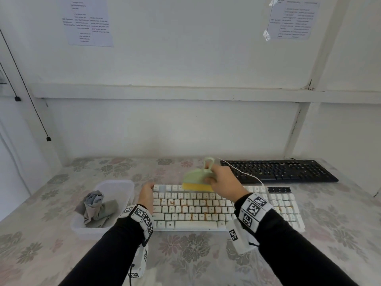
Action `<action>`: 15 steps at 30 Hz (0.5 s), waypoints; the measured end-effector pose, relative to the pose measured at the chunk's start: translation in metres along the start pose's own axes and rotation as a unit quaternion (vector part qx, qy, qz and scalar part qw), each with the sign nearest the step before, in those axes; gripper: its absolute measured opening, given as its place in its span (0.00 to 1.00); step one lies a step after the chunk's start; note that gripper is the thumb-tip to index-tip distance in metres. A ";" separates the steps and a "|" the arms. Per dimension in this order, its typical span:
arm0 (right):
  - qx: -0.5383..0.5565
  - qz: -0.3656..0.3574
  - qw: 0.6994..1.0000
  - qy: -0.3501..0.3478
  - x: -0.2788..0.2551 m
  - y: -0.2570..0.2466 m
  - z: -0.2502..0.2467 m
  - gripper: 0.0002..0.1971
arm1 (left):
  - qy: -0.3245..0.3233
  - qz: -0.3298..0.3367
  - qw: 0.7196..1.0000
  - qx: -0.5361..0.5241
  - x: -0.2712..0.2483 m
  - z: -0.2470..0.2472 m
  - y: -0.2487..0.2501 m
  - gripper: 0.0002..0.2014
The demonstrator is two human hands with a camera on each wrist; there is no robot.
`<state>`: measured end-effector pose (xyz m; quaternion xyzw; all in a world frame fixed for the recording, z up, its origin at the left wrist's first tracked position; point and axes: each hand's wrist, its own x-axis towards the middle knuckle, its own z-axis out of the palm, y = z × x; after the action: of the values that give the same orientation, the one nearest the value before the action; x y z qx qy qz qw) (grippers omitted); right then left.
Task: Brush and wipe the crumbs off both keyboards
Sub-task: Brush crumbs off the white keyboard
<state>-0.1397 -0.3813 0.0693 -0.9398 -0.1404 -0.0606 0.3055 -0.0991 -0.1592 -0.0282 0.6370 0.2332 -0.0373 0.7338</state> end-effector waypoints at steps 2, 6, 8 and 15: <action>-0.005 0.010 1.000 0.004 -0.002 0.006 0.000 0.10 | -0.001 -0.001 1.000 -0.001 0.001 0.000 0.000 0.21; -0.028 0.062 0.998 0.007 -0.016 0.040 -0.020 0.09 | 0.002 0.000 1.000 0.002 0.003 -0.002 -0.002 0.21; -0.039 0.097 0.994 0.025 -0.029 0.062 -0.037 0.11 | 0.001 -0.002 1.000 0.001 0.003 -0.002 -0.002 0.22; -0.072 0.191 0.975 0.088 -0.057 0.117 -0.080 0.16 | -0.001 0.003 1.000 0.009 0.003 -0.002 -0.003 0.21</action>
<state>-0.1608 -0.5326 0.0571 -0.9599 0.0735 -0.0933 0.2537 -0.0983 -0.1575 -0.0326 0.6440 0.2303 -0.0374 0.7286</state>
